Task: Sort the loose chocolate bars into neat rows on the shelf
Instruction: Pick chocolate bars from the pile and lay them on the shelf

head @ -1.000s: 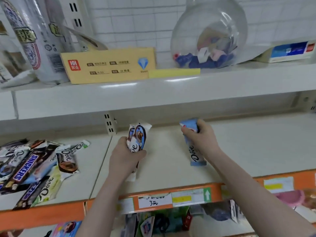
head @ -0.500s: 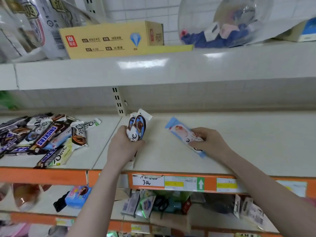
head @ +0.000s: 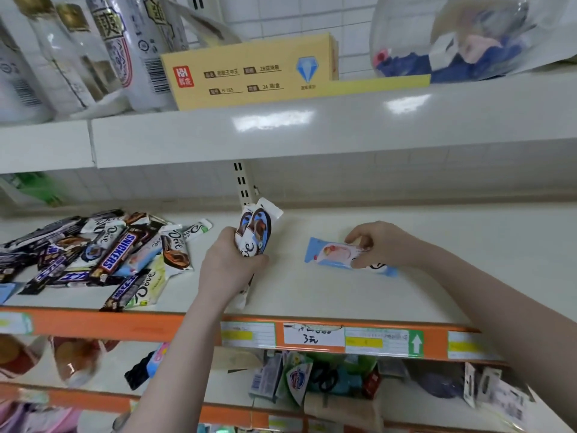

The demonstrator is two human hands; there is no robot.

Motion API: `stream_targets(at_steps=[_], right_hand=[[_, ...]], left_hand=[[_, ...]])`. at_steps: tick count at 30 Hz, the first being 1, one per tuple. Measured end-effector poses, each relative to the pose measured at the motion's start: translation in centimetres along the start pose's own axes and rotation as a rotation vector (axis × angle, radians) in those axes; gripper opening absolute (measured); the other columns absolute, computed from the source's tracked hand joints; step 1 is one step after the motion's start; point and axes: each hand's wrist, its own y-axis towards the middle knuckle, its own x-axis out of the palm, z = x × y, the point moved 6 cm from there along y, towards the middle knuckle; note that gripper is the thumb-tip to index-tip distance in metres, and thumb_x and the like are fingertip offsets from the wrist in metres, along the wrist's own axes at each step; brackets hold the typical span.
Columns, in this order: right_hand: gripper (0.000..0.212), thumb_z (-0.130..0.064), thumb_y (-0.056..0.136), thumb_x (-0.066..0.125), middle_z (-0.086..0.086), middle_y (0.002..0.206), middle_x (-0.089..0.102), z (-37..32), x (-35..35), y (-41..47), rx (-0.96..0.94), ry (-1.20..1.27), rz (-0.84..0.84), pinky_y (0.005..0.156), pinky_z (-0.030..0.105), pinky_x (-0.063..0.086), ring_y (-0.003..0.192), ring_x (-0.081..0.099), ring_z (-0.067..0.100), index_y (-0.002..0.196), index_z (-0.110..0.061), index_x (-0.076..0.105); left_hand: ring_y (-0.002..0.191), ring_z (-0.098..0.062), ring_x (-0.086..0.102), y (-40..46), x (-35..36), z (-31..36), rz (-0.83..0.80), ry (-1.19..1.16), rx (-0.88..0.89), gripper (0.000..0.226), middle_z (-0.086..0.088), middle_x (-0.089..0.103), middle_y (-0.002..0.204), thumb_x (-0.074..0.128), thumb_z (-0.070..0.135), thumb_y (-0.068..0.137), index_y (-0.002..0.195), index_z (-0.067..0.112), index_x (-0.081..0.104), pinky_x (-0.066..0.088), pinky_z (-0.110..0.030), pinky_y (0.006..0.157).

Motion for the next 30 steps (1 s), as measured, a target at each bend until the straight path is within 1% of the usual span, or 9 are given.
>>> stream_targets(at_steps=[4,7,11,13,15,19,23,27,30], right_hand=[[0.021,-0.024,0.07,0.073,-0.003,0.066,0.049,-1.4,1.0,1.5,-0.009,-0.073,-0.031,0.05,0.019,0.03,0.059,0.045,0.012,0.08,-0.009,0.063],[0.021,-0.023,0.079,0.067,0.0,0.065,0.047,-1.6,1.3,1.9,0.007,0.137,0.011,0.054,0.023,0.033,0.057,0.045,0.013,0.076,-0.007,0.055],[0.023,-0.026,0.087,0.06,0.009,0.078,0.062,-1.3,1.6,0.9,0.117,0.446,-0.186,0.058,0.032,0.053,0.057,0.064,0.024,0.1,-0.008,0.052],[0.025,-0.014,0.083,0.064,0.01,0.08,0.062,-1.2,1.3,0.2,0.138,0.437,-0.332,0.054,0.029,0.05,0.054,0.061,0.021,0.106,-0.011,0.054],[0.034,0.003,0.075,0.066,0.012,0.08,0.062,-1.2,0.7,-0.1,0.106,0.386,-0.371,0.057,0.03,0.046,0.058,0.057,0.02,0.106,-0.009,0.057],[0.026,0.007,0.07,0.07,0.007,0.078,0.066,-0.6,-1.9,0.2,0.034,0.46,-0.062,0.054,0.02,0.048,0.06,0.058,0.012,0.093,-0.005,0.066],[0.016,0.004,0.073,0.07,0.0,0.067,0.065,1.2,-2.6,0.4,0.075,0.741,0.191,0.055,0.016,0.046,0.058,0.056,0.007,0.083,-0.007,0.067],[0.02,-0.006,0.073,0.07,0.006,0.076,0.068,0.9,-2.5,1.0,0.034,0.948,0.316,0.07,0.025,0.05,0.068,0.062,0.015,0.092,-0.004,0.067],[0.017,-0.013,0.073,0.073,0.003,0.08,0.07,-0.5,-2.5,1.5,0.01,0.818,0.343,0.067,0.018,0.049,0.067,0.065,0.007,0.09,-0.011,0.07]], left_hand=[[0.076,-0.023,0.053,0.7,-0.1,-0.5,-0.007,-0.004,-0.002,0.036,0.006,0.054,0.075,0.075,0.021,0.068,0.094,0.011,0.052,0.035,-0.027,0.053],[0.079,-0.026,0.055,1.2,-0.3,-0.9,-0.004,-0.02,-0.004,0.037,0.0,0.058,0.079,0.075,0.02,0.068,0.095,0.01,0.052,0.036,-0.03,0.058],[0.078,-0.025,0.054,1.5,-0.4,-1.4,-0.009,-0.052,-0.006,0.036,-0.001,0.058,0.079,0.075,0.02,0.068,0.093,0.009,0.053,0.038,-0.029,0.057],[0.076,-0.023,0.053,1.7,-0.4,-1.7,-0.014,-0.061,-0.008,0.035,0.0,0.057,0.078,0.075,0.02,0.068,0.092,0.008,0.053,0.037,-0.026,0.055],[0.077,-0.023,0.053,1.8,-0.4,-1.8,-0.016,-0.063,-0.006,0.035,-0.001,0.058,0.079,0.075,0.02,0.069,0.093,0.008,0.053,0.037,-0.025,0.055],[0.08,-0.025,0.054,2.1,-0.3,-1.9,-0.017,-0.072,-0.004,0.037,-0.004,0.06,0.085,0.076,0.02,0.069,0.096,0.007,0.054,0.037,-0.025,0.057],[0.08,-0.025,0.056,2.4,-0.2,-2.0,-0.022,-0.093,-0.009,0.036,-0.001,0.059,0.081,0.076,0.02,0.069,0.095,0.008,0.054,0.04,-0.029,0.06],[0.077,-0.021,0.055,2.5,-0.2,-2.0,-0.028,-0.098,-0.01,0.035,0.002,0.057,0.078,0.076,0.02,0.069,0.094,0.009,0.053,0.04,-0.027,0.059],[0.072,-0.017,0.052,2.5,-0.5,-2.0,-0.022,-0.085,-0.007,0.034,0.003,0.056,0.077,0.075,0.02,0.069,0.092,0.009,0.053,0.039,-0.026,0.057]])
